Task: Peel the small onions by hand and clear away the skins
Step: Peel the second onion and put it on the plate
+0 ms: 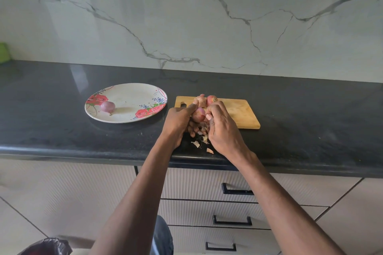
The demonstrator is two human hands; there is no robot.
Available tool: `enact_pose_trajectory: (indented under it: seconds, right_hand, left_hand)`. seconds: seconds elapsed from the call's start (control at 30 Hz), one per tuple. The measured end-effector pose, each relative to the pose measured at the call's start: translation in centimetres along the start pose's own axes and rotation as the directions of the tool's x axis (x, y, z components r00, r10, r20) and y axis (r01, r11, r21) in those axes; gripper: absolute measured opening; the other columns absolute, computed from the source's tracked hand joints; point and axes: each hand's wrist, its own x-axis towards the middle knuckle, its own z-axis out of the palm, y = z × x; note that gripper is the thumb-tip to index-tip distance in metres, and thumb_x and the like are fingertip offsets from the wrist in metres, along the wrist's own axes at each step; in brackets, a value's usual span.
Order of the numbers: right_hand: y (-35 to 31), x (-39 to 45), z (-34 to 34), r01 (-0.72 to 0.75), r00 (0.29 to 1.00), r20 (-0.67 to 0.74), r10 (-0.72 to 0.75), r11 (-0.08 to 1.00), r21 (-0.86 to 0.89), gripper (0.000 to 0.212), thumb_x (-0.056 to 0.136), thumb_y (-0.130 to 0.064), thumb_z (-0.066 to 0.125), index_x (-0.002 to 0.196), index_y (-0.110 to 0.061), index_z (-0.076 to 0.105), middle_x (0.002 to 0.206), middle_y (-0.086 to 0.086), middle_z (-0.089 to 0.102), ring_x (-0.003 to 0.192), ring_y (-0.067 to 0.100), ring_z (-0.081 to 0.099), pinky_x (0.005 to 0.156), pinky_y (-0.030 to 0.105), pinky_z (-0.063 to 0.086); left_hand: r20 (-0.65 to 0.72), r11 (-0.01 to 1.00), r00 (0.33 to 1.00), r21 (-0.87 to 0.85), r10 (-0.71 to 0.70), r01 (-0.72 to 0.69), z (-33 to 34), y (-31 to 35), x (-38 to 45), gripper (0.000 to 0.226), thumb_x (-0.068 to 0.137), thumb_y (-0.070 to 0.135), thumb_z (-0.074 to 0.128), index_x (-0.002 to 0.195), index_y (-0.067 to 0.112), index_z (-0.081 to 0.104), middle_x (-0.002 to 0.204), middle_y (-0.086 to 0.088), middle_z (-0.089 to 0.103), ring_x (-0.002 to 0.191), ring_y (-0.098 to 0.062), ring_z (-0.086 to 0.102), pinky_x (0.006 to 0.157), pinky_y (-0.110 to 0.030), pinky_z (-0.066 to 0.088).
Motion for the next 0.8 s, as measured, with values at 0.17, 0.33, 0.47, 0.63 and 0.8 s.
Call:
enact_pose_trajectory:
  seconds: [0.17, 0.33, 0.47, 0.63, 0.8]
  right_hand:
    - [-0.3, -0.1, -0.2, 0.009, 1.000, 0.010, -0.009, 1.000, -0.005, 0.016, 0.094, 0.010, 0.049, 0.101, -0.005, 0.053, 0.106, 0.008, 0.050, 0.086, 0.017, 0.052, 0.064, 0.027, 0.047]
    - [-0.5, -0.2, -0.5, -0.056, 0.998, -0.032, 0.055, 0.998, -0.027, 0.022, 0.088, 0.011, 0.057, 0.106, -0.001, 0.060, 0.114, 0.012, 0.060, 0.097, 0.025, 0.062, 0.073, 0.033, 0.057]
    - [-0.6, -0.1, -0.9, -0.072, 0.993, -0.099, 0.067, 0.996, -0.047, 0.011, 0.083, 0.002, 0.071, 0.089, -0.005, 0.065, 0.096, 0.005, 0.066, 0.081, 0.022, 0.060, 0.072, 0.042, 0.055]
    - [-0.6, -0.1, -1.0, -0.028, 0.996, -0.082, 0.033, 0.998, 0.057, 0.025, 0.083, 0.005, 0.072, 0.106, -0.003, 0.073, 0.107, 0.006, 0.069, 0.096, 0.019, 0.065, 0.081, 0.043, 0.058]
    - [-0.7, 0.0, -1.1, -0.010, 0.999, -0.039, 0.013, 0.996, 0.087, 0.033, 0.085, 0.004, 0.073, 0.117, -0.002, 0.070, 0.114, 0.009, 0.066, 0.110, 0.025, 0.063, 0.094, 0.041, 0.056]
  left_hand:
    - [-0.020, 0.994, 0.999, -0.101, -0.045, 0.042, -0.4, 0.1, 0.3, 0.037, 0.103, 0.029, 0.056, 0.089, -0.005, 0.062, 0.056, -0.016, 0.059, 0.041, -0.022, 0.054, 0.035, -0.025, 0.042]
    - [0.073, 0.987, 0.996, -0.153, -0.043, 0.054, -0.5, 0.2, -0.1, 0.033, 0.104, 0.020, 0.053, 0.101, -0.011, 0.062, 0.070, -0.025, 0.066, 0.049, -0.024, 0.063, 0.042, -0.026, 0.050]
    - [0.083, 0.987, 0.996, -0.155, -0.018, 0.031, -0.5, 0.0, -0.3, 0.031, 0.102, 0.016, 0.055, 0.109, -0.014, 0.062, 0.077, -0.025, 0.069, 0.056, -0.026, 0.066, 0.049, -0.028, 0.055]
    - [0.039, 0.990, 0.999, -0.141, -0.001, 0.006, -0.6, -0.3, -0.2, 0.033, 0.100, 0.022, 0.060, 0.100, -0.010, 0.065, 0.073, -0.023, 0.067, 0.050, -0.025, 0.063, 0.043, -0.027, 0.051]
    - [0.028, 0.994, 0.999, -0.111, 0.020, -0.016, -0.7, -0.3, -0.3, 0.027, 0.095, 0.026, 0.069, 0.090, 0.000, 0.065, 0.066, -0.014, 0.065, 0.046, -0.020, 0.057, 0.038, -0.025, 0.044]
